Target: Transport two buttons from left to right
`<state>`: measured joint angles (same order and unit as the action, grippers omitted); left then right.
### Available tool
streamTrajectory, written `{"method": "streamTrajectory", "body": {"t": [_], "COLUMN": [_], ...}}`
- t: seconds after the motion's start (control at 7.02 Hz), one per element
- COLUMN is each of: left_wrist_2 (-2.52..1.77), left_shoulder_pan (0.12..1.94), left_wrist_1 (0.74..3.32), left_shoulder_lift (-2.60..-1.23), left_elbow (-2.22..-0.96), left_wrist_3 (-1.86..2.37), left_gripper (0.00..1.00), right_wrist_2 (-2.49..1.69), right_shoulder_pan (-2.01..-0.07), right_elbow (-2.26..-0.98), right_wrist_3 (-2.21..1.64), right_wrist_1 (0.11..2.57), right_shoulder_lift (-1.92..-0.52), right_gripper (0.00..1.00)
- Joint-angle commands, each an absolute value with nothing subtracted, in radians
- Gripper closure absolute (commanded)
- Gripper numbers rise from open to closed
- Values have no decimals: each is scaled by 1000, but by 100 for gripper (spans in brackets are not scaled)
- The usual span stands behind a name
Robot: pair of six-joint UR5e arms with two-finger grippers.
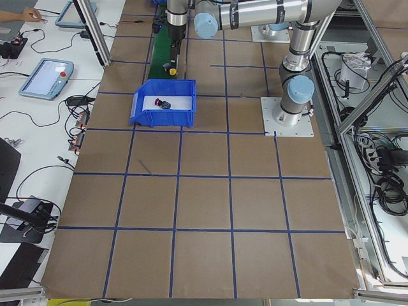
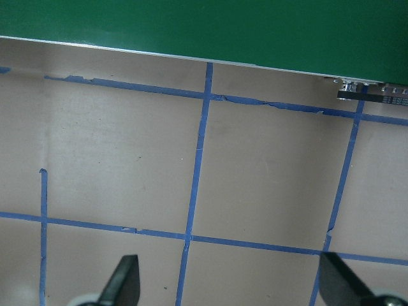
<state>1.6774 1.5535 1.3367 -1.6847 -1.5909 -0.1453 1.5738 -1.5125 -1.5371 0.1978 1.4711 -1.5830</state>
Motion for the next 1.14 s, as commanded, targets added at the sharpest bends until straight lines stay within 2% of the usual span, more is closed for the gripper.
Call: {"method": "streamTrajectory", "body": {"t": [0.0,1.0], "left_wrist_2": [1683,1681], "left_shoulder_pan": [1546,1540], "left_wrist_1": [1419,1442], "left_shoulder_lift": [-1637,-1666], "left_elbow": [-1583,-1594], "left_wrist_3": [-129,-69], "left_gripper": [0,0], "right_wrist_2": [1574,1574], "right_shoulder_pan": [-1513,-1513], "right_elbow": [-1539,-1540], "right_wrist_3": [198,198], "right_wrist_1": [1471,1468], "right_shoulder_lift": [-1583,-1583], "right_gripper": [0,0]}}
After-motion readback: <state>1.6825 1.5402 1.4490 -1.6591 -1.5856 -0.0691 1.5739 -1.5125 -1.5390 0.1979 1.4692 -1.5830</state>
